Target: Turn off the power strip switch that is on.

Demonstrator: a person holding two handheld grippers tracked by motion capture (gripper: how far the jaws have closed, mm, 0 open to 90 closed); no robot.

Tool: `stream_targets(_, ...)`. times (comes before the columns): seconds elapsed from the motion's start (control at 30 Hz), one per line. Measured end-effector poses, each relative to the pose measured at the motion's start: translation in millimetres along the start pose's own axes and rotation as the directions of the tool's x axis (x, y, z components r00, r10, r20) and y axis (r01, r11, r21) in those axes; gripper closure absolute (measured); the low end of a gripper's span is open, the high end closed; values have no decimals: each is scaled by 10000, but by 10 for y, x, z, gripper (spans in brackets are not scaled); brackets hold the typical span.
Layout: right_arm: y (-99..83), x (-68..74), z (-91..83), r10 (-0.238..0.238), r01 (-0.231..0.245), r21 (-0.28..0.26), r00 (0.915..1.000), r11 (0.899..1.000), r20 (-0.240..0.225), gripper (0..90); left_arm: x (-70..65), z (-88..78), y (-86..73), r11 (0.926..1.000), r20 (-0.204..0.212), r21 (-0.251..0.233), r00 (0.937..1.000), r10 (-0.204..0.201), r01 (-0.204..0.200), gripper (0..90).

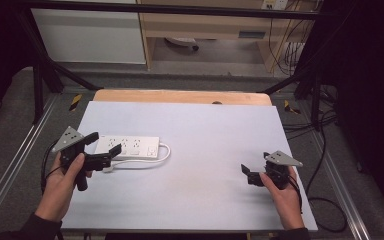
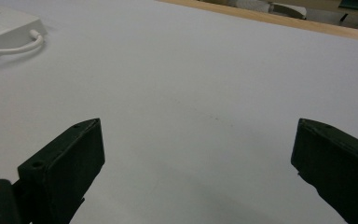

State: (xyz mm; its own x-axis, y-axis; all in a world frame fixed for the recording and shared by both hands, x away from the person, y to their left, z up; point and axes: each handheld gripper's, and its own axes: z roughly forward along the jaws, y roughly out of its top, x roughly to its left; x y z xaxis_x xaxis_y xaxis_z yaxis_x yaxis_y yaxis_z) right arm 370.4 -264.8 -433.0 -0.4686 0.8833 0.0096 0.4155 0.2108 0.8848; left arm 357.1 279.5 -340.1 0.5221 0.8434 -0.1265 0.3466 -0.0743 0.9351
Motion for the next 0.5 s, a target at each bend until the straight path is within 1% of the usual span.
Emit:
stream_targets(0.17,0,-1,0,2,-2,-3,10000,10000,3,31,25,-61,-99,9999,-12,-39,9999,-137,137,47)
stream_targets(0.27,-1,-1,1,5,-5,-1,10000,10000,6,31,32,-97,-157,9999,-35,-58,9999,-117,117,48)
stream_targets(0.5,0,2,0,0,0,3,10000,10000,9,31,48,-186,-236,9996,-13,-214,9998,-196,196,48)
